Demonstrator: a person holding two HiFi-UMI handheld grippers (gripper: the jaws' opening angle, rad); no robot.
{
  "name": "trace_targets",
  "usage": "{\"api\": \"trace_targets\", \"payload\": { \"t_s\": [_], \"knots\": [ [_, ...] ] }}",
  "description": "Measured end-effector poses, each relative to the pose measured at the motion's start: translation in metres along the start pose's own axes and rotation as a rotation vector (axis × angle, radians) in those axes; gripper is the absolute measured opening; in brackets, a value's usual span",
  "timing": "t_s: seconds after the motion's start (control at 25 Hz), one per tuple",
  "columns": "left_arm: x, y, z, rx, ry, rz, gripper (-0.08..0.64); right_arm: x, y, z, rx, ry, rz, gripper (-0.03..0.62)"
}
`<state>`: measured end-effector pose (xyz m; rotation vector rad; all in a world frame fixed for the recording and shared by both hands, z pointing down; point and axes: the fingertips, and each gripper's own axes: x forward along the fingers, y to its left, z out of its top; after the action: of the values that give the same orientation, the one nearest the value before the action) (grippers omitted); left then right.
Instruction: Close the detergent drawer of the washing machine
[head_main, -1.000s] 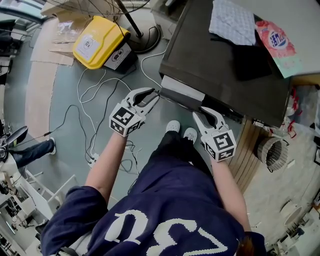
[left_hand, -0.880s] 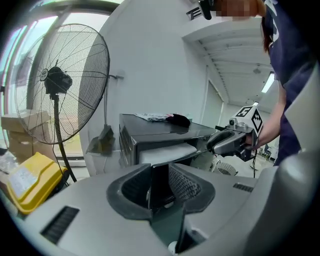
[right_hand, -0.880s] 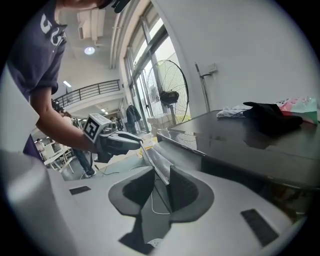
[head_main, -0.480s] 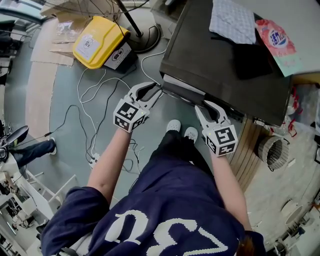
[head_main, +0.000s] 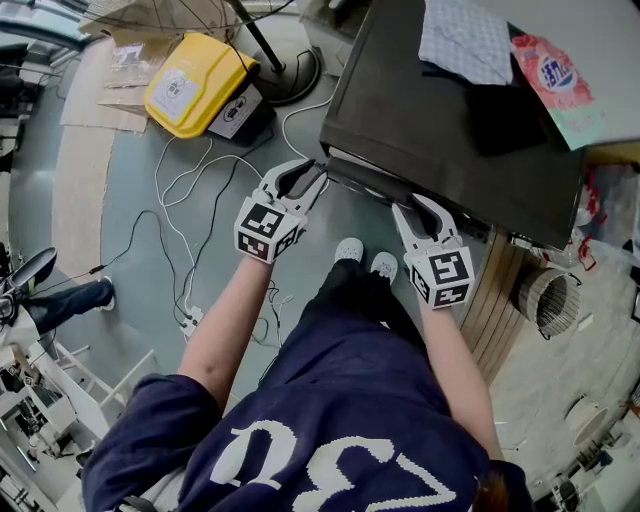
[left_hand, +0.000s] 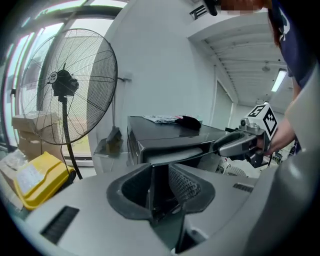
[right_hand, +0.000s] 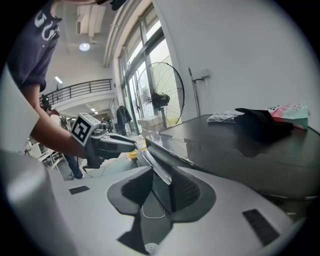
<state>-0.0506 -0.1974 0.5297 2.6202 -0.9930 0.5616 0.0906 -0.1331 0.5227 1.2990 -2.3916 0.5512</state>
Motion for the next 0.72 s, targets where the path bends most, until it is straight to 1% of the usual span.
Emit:
{"api": "trace_targets", "payload": {
  "t_s": [0.12, 0.32, 0.44, 0.6, 0.72],
  "knots": [
    [0.0062, 0.0034, 0.0053, -0.006, 0.008, 0.022, 0.124, 0.0045, -0.0074, 0.0035, 0.014, 0.003, -0.014, 0.129],
    [0.0089, 0.0056, 0.0075, -0.002, 0.006, 0.021, 0.124, 0.0064, -0.0096, 0.0061, -0.006, -0.004, -0.04, 0.137],
    [0.0097, 0.0073, 0.0068, -0.008, 0.001, 0.03, 0.124, 0.0078, -0.009, 0.0067, -0.056, 0.003, -0.06, 0.138],
    [0.0122, 0.0072, 0.0072, -0.008, 0.005, 0.038, 0.124, 0.0082, -0.008, 0.0086, -0.169, 0.036, -0.105, 0.14],
    [0.0122, 0.007, 0.0077, -0.011, 0.01, 0.048, 0.124, 0.0071, -0.0072, 0.0101, -0.214, 0.045, -0.126, 0.138]
  ]
}}
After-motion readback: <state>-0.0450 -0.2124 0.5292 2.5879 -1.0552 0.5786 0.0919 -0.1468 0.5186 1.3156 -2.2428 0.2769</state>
